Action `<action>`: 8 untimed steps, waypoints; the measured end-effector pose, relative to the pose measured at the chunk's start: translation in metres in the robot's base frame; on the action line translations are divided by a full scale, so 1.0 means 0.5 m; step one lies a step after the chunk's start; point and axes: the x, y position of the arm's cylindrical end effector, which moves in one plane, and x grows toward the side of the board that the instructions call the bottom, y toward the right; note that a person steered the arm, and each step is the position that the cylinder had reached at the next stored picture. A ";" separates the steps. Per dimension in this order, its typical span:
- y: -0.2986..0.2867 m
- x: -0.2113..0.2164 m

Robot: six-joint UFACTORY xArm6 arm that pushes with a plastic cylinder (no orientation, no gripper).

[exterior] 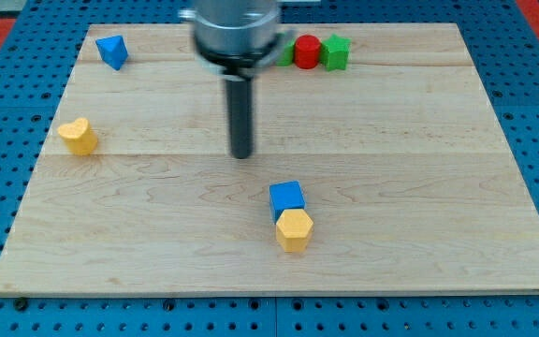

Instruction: Move the heart diagonal top left to the cube

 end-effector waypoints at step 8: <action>-0.171 -0.061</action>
